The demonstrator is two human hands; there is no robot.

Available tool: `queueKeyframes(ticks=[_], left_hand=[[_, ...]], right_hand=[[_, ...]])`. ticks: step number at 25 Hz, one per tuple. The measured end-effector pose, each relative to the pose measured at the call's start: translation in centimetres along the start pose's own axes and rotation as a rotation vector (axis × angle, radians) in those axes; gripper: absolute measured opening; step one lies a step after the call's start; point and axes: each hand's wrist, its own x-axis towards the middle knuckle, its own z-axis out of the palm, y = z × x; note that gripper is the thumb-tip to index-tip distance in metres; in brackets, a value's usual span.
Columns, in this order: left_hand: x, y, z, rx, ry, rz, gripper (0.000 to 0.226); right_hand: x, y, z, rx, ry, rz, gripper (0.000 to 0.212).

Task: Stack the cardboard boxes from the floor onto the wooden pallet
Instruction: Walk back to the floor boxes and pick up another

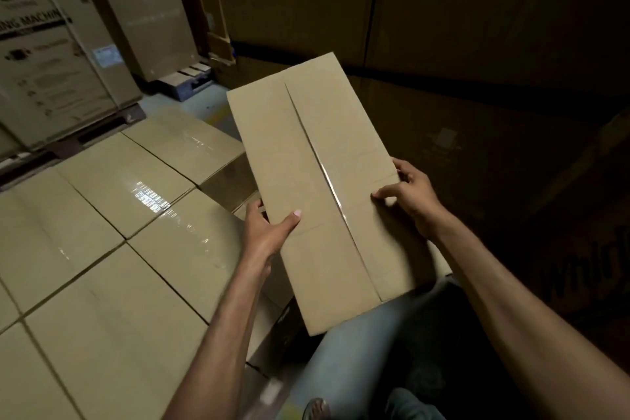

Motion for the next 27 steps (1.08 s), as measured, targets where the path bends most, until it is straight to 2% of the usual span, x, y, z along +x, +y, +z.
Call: queueKeyframes(ticks=[7, 11, 17, 22, 25, 27], left_hand=[[5.8, -2.0, 2.9, 0.109, 0.195, -0.055, 0.048], [9.5, -1.2, 5.9, 0.203, 0.282, -0.087, 0.060], [15.0, -0.6, 10.2, 0.350, 0.401, -0.225, 0.062], [17.1, -1.7, 11.9, 0.307, 0.481, -0.327, 0.060], [17.3, -4.5, 12.0, 0.295, 0.539, -0.379, 0.070], [17.3, -6.5, 11.3, 0.306, 0.592, -0.412, 0.064]], right_hand=[[12.1, 2.2, 1.9, -0.090, -0.194, 0.077, 0.065], [20.5, 3.5, 2.0, -0.166, -0.311, 0.143, 0.056], [30.0, 5.4, 3.1, -0.219, -0.484, 0.241, 0.046], [34.8, 5.7, 5.2, -0.268, -0.550, 0.214, 0.054], [35.3, 8.1, 6.9, -0.274, -0.572, 0.247, 0.066], [35.1, 10.1, 8.2, -0.274, -0.596, 0.263, 0.068]])
